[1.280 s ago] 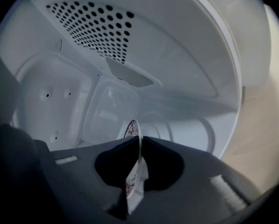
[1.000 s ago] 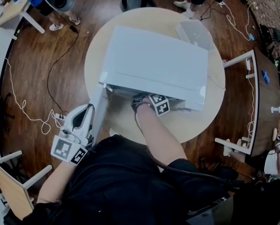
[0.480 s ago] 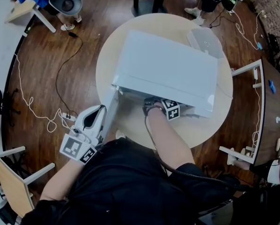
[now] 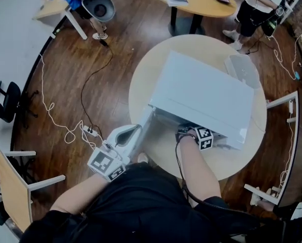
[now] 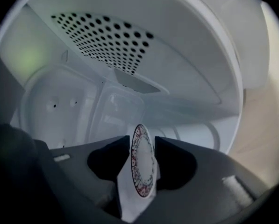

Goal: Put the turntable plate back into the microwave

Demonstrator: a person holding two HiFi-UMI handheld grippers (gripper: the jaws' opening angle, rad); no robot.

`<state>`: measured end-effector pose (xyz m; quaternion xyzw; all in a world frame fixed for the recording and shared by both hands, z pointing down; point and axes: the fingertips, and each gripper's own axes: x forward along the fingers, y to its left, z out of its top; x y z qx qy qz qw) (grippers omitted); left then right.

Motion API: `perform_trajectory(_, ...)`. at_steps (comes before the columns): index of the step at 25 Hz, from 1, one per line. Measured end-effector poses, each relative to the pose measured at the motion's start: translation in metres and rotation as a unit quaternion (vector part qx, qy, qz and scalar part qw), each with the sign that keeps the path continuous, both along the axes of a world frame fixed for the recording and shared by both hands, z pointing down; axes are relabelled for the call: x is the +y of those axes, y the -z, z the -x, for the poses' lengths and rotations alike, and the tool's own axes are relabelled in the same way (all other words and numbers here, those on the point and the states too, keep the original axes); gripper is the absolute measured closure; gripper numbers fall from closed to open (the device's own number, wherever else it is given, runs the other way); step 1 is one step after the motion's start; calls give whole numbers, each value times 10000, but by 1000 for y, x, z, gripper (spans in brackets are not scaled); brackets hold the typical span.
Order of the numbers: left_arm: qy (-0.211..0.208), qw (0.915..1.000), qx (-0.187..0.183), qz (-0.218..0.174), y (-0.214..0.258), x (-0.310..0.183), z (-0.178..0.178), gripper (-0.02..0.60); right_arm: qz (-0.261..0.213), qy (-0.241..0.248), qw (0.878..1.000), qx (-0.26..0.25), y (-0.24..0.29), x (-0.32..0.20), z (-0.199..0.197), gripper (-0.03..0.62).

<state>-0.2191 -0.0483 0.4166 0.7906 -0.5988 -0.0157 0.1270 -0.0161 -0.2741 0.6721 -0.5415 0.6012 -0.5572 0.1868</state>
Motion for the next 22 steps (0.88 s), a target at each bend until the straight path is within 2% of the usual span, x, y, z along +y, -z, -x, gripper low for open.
perform_trajectory(4, -152, 9998, 139, -11, -1, -1, -16, 577, 104, -10, 9998, 186, -1, 11, -19, 393)
perform_trajectory(7, -310, 9995, 33, 53, -10, 0, -18, 577, 129, 70, 9996, 231, 1, 17, -15, 378)
perform_trajectory(15, -465, 9988, -104, -133, -15, -12, -26, 577, 87, 117, 9998, 146, -1, 23, -20, 373)
perform_trajectory(19, -353, 9992, -69, -164, 1, -13, -25, 577, -10, 359, 9992, 193, 2, 20, -9, 373)
perform_trajectory(22, -516, 9984, -156, -163, -6, -10, -32, 577, -60, 436, 9987, 256, 7, 30, -17, 373)
